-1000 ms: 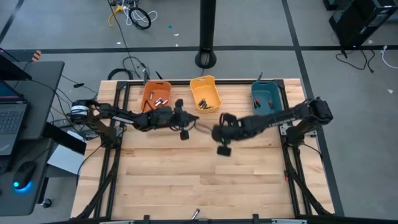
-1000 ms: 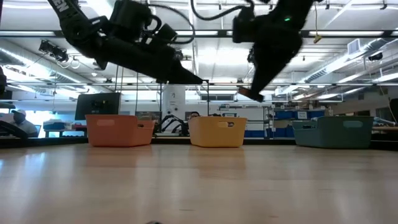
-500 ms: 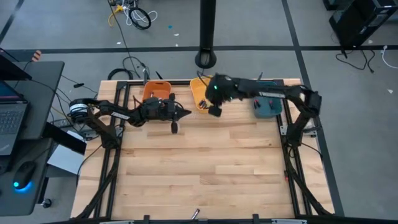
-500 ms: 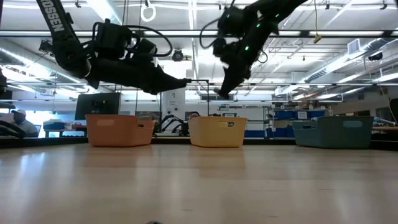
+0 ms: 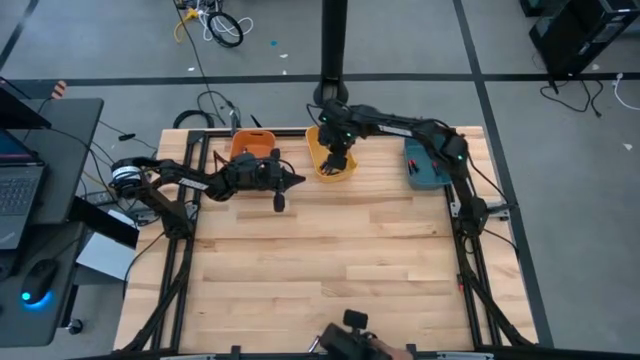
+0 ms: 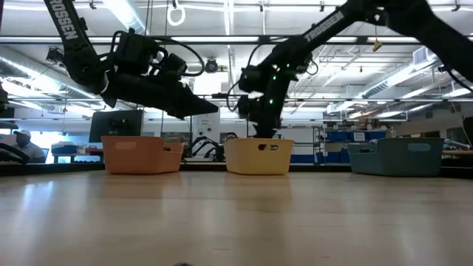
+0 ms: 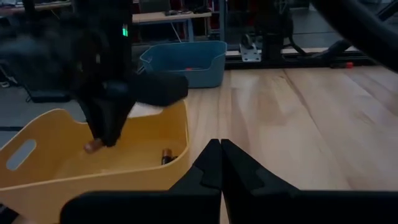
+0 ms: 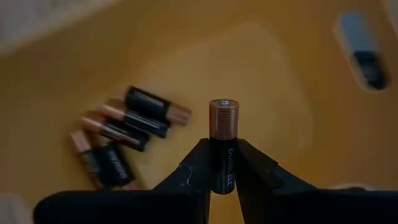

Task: Sort batteries
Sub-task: Put the black battery into the yellow bin

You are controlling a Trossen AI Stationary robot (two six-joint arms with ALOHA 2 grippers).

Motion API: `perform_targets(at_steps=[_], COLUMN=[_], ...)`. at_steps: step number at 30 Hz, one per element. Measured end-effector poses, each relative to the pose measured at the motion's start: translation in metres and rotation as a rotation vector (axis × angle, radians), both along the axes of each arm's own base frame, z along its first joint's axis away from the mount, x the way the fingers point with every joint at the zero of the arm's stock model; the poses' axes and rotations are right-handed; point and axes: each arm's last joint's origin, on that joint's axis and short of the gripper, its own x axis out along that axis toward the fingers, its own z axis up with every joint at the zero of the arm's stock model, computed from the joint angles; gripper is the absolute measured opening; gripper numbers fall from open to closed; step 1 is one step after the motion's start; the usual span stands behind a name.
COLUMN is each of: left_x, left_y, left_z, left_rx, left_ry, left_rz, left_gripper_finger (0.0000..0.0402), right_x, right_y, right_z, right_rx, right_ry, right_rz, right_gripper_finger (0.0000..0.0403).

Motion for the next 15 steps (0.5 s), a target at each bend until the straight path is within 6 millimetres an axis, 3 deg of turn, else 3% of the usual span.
perform_targets(at_steps=[7, 15], left_x=[0.000, 0.000], left_y=[0.000, 0.000], left_z=[0.000, 0.000], left_rx=[0.000, -0.007], left_ry=[-0.001, -0.002], left_rz=[0.000, 0.001], left_gripper_finger=[0.0005, 0.0005], right_x=[0.003, 0.004], right_y=[-0.011, -0.010], right_z=[-0.022, -0.021], right_rx=[0.036, 0.039], right_ry=[0.040, 0.032], right_rz=[0.002, -0.005], right_gripper_finger=[0.0065, 0.0100])
